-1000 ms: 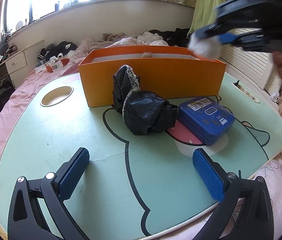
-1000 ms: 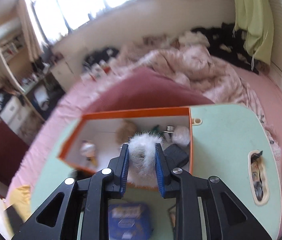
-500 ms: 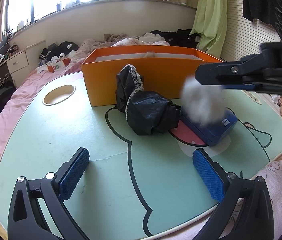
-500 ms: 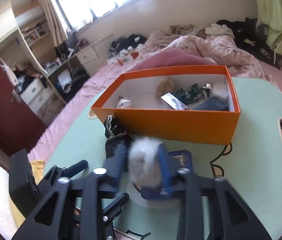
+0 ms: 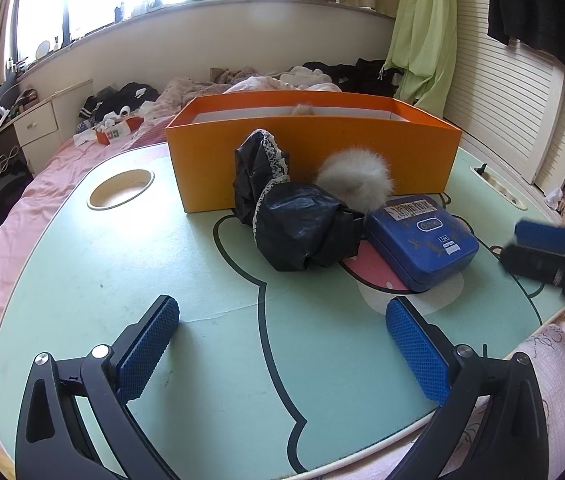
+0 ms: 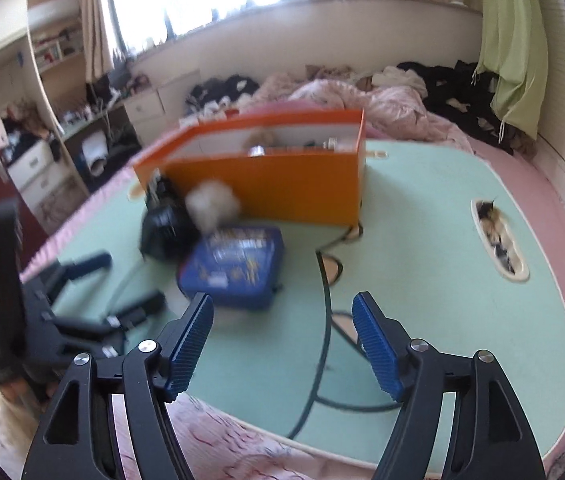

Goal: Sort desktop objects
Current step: 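Lift the pompom out and drop it by the black bag with the right gripper, then reach into the box and grasp the brown carton with the left gripper, then lift the brown carton out and stand it on the table with the left gripper, then grasp the white figurine keychain in the box with the right gripper, then lift the figurine out and place it beside the blue tin with the right gripper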

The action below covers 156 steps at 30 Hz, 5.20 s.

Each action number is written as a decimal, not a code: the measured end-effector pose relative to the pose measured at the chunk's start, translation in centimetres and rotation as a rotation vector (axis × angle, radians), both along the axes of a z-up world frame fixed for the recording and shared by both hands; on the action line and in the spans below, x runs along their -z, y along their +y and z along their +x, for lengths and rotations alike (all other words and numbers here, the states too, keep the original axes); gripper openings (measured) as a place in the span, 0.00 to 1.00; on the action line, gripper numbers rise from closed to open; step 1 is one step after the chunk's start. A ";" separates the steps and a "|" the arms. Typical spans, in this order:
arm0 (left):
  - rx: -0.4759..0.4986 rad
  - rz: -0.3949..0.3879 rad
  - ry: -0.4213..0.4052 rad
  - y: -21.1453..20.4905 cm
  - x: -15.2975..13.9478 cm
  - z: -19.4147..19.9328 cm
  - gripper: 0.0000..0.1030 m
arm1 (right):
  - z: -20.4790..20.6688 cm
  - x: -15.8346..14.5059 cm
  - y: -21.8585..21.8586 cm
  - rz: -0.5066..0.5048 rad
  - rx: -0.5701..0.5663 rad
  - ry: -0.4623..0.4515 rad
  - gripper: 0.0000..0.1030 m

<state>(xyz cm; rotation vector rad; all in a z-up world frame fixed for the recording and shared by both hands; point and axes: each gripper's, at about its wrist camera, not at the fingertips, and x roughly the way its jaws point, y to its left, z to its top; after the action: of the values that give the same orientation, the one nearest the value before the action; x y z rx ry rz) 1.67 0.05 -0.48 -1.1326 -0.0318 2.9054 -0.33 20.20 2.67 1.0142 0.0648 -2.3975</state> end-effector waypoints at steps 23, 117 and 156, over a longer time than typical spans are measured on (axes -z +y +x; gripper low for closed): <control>0.010 0.441 -0.451 -0.7 -7.4 -17.4 0.77 | 0.1 2.3 -1.5 0.139 -0.012 0.013 0.99; 0.006 -0.038 0.039 1.3 0.1 -0.6 1.00 | -1.4 -1.5 -1.9 0.056 -0.007 0.016 0.87; 0.033 -0.027 0.072 1.3 0.2 -0.5 1.00 | -16.6 -6.9 -17.0 -0.011 -0.128 -0.279 0.30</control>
<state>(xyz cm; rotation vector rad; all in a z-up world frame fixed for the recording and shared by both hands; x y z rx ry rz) 1.20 1.37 -0.67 -1.0210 0.0281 2.9232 -16.94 3.24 9.56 1.2883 0.0151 -2.1195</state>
